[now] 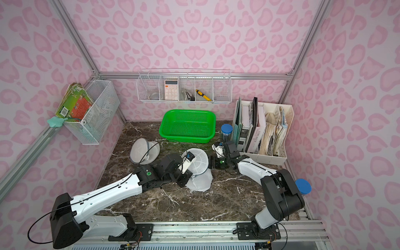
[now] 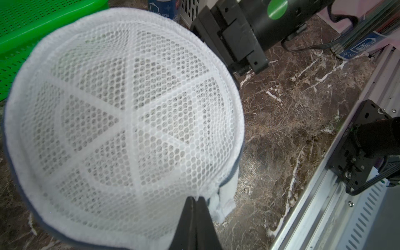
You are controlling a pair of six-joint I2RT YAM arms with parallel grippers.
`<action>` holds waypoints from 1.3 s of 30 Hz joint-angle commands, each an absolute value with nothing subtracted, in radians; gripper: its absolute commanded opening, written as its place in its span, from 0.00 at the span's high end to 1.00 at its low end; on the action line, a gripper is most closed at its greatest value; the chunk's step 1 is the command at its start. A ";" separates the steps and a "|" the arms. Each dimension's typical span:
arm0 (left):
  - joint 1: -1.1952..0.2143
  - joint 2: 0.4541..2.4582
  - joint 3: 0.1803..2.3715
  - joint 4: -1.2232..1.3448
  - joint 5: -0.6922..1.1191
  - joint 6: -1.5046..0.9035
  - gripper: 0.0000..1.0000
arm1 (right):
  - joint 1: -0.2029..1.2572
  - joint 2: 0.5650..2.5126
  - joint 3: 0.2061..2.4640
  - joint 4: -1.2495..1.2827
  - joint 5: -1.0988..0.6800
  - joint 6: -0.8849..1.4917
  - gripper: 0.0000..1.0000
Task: Turn the laundry bag inside out
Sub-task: Place the laundry bag at the center of the board.
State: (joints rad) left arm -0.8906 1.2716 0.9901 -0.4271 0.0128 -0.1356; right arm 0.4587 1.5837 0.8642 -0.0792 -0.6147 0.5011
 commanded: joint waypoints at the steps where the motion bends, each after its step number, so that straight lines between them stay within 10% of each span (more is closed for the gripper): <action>1: -0.892 1.260 0.983 -0.402 -0.015 -0.140 1.00 | 0.462 1.610 0.881 -0.108 -0.690 0.480 0.48; 8: -0.893 1.261 0.972 -0.352 -0.118 -0.084 1.00 | 0.429 1.549 0.870 -0.089 -0.663 0.539 0.99; 18: -0.866 1.360 0.920 0.027 -0.407 0.019 0.96 | 0.411 1.278 0.790 -0.014 -0.412 0.651 1.00; 23: -0.848 1.382 0.849 0.158 -0.478 -0.114 0.30 | 0.548 1.163 0.752 -0.010 -0.158 0.654 1.00; 39: -0.799 1.301 1.014 -0.439 -0.251 -0.683 0.27 | 0.738 1.011 0.541 0.111 0.112 0.661 1.00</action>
State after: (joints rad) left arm -0.8097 1.2655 0.9520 -0.2276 -0.3954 -0.5194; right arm 0.7307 1.0328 0.5797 0.0326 0.0818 0.6544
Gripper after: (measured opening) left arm 0.729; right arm 0.059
